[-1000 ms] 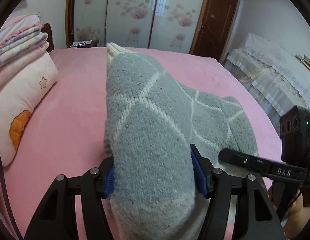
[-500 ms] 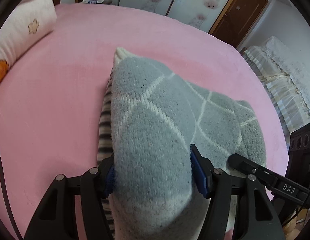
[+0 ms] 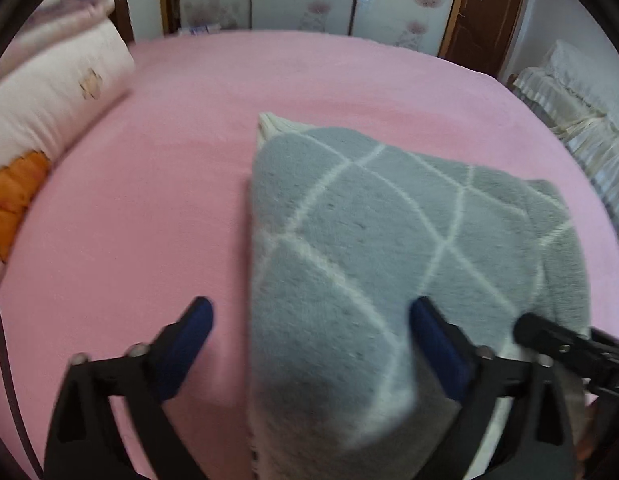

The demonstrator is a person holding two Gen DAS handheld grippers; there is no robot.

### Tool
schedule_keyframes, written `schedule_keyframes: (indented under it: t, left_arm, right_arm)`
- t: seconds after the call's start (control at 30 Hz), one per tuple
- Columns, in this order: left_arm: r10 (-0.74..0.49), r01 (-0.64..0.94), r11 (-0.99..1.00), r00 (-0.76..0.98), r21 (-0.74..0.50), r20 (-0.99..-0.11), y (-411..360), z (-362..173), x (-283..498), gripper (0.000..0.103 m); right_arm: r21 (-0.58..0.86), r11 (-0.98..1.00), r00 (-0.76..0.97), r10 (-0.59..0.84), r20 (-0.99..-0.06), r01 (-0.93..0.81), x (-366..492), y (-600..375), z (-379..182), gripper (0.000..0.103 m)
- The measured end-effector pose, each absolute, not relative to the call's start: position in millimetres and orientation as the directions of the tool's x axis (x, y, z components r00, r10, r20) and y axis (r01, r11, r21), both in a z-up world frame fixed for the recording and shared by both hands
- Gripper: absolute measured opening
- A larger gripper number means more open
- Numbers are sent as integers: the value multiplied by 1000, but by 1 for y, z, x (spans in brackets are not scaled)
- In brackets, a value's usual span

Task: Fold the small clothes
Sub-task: 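Lower the sweater onto the striped shirt and open the right gripper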

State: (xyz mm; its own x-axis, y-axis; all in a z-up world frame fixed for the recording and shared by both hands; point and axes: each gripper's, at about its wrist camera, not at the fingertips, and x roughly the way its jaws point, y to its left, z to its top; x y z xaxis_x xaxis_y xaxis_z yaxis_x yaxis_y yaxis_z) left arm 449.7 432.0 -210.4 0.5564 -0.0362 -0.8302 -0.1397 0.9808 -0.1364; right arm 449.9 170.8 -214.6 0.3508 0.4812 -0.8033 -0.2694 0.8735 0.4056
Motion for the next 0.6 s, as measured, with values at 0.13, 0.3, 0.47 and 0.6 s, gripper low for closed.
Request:
schedule_keyframes:
  t: [0.13, 0.3, 0.47, 0.6]
  left_arm:
    - [-30, -170, 974, 567, -152, -823, 433, -210, 444, 103]
    - [72, -218, 974, 559, -63, -826, 425, -195, 426, 103]
    - [230, -282, 956, 544, 82, -807, 402, -178, 406, 103]
    - [279, -313, 943, 560, 113, -780, 380, -152, 379, 103]
  right_arm:
    - [390, 877, 365, 473, -802, -279, 446, 164, -215, 70]
    - [328, 894, 386, 431, -816, -306, 435, 153, -199, 75]
    - [192, 908, 454, 358, -816, -372, 409, 147, -170, 75]
    - [115, 915, 489, 310, -815, -388, 386, 132, -146, 75]
